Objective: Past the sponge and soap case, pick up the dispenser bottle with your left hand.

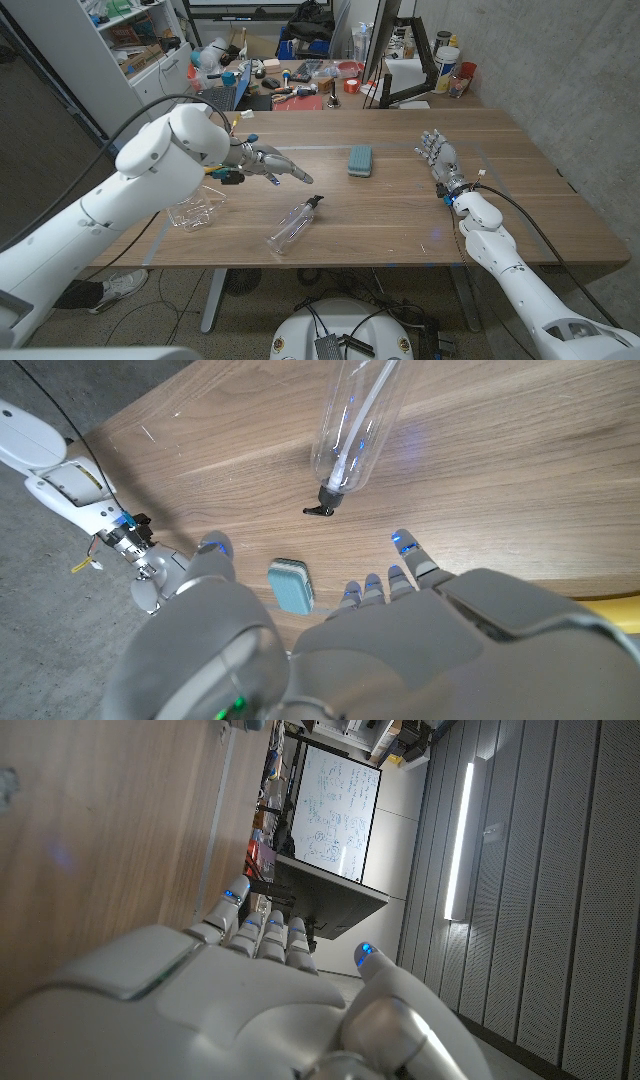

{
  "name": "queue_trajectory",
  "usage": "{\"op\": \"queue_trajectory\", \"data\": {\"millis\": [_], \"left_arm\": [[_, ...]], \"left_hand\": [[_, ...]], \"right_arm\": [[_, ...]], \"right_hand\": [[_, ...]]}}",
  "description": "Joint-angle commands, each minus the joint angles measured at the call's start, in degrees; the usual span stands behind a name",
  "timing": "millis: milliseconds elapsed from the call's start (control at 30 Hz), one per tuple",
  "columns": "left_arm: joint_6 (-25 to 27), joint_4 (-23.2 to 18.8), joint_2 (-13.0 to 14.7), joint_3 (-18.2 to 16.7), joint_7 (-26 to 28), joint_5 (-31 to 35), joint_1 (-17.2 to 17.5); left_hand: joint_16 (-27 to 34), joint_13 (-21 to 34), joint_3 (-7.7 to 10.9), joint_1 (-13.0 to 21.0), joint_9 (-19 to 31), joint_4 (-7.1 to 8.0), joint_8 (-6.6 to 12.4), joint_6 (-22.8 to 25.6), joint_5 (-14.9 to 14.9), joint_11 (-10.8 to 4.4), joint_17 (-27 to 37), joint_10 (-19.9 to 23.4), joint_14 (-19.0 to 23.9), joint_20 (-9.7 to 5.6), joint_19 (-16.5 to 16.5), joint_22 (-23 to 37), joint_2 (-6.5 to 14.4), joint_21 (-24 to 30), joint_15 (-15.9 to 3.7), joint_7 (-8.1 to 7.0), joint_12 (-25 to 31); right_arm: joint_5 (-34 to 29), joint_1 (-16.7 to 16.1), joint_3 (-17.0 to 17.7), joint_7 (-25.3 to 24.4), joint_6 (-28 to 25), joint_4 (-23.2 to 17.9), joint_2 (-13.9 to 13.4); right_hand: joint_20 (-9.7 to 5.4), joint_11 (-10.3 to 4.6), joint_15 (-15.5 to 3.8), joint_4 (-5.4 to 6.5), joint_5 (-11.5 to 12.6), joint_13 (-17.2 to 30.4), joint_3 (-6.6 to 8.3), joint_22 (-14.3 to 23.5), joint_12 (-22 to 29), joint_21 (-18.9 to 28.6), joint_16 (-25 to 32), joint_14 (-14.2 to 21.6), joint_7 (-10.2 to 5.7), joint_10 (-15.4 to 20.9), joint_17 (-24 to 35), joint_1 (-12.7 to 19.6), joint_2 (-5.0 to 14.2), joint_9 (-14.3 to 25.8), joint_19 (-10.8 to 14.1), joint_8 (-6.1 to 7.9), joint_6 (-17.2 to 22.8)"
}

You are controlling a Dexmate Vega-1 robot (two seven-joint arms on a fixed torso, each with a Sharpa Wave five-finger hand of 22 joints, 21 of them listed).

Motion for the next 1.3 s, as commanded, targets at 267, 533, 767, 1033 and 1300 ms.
{"op": "queue_trajectory", "data": {"millis": [267,533,767,1033,1300], "left_arm": [[1.76,1.21,2.78,7.02,-1.38,-1.04,-5.88],[2.6,1.5,3.36,9.13,-1.03,-1.28,-7.31],[3.23,1.82,3.61,11.39,-1.33,-1.63,-8.81],[3.96,1.92,3.44,13.72,-1.66,-2.06,-10.52],[4.74,2.11,3.65,16.59,-2.28,-1.88,-12.65]], "left_hand": [[0.07,0.34,0.24,1.42,0.17,-0.48,0.04,-11.38,0.3,0.44,0.21,-5.22,-4.12,0.35,-0.33,0.24,0.27,-0.28,0.68,5.3,0.1],[0.13,0.36,0.4,2.44,0.18,-0.66,0.11,-11.41,0.39,0.69,0.21,-5.33,-4.15,0.41,-0.11,0.25,0.69,-0.43,0.87,5.35,0.16],[0.16,0.37,0.42,2.97,0.19,-0.71,0.18,-11.32,0.42,0.68,0.22,-5.29,-4.19,0.48,-0.05,0.27,0.84,-0.56,0.92,5.36,0.25],[0.21,0.38,0.36,3.32,0.21,-0.69,0.38,-10.81,0.42,0.79,0.25,-5.32,-4.18,0.48,0.05,0.28,0.93,-0.67,0.98,5.37,0.29],[0.24,0.39,0.23,3.6,0.23,-0.62,0.48,-10.48,0.41,0.84,0.28,-5.46,-4.24,0.44,0.1,0.3,0.96,-0.82,1.07,5.41,0.3]], "right_arm": [[0.45,0.68,0.03,0.77,0.66,2.22,0.59],[0.62,0.79,0.09,1.08,0.85,2.75,0.68],[0.85,0.66,0.33,1.25,1.14,2.87,0.67],[1.32,0.29,0.81,1.54,1.56,3.22,0.6],[1.65,0.07,1.16,1.91,1.8,3.4,0.41]], "right_hand": [[-6.44,0.0,-0.81,0.32,0.16,0.16,-0.13,0.12,-0.01,-0.45,-0.23,0.61,0.05,0.45,0.11,0.21,3.84,0.29,0.37,-0.01,0.47],[-6.42,-0.15,-0.78,0.34,0.17,0.16,-0.14,0.13,-0.03,-0.59,-0.25,0.63,0.06,0.43,0.09,0.21,3.78,0.29,0.46,-0.02,0.45],[-6.43,-0.17,-0.79,0.39,0.18,0.16,-0.16,0.13,-0.04,-0.74,-0.26,0.66,0.09,0.4,0.09,0.17,3.78,0.29,0.53,-0.03,0.43],[-6.45,-0.09,-0.8,0.41,0.19,0.16,-0.17,0.14,-0.05,-0.92,-0.27,0.69,0.05,0.4,0.08,0.17,3.79,0.29,0.62,-0.03,0.42],[-6.44,-0.1,-0.82,0.45,0.2,0.16,-0.17,0.15,-0.07,-1.1,-0.3,0.71,0.0,0.39,0.06,0.15,3.79,0.3,0.7,-0.04,0.41]]}}
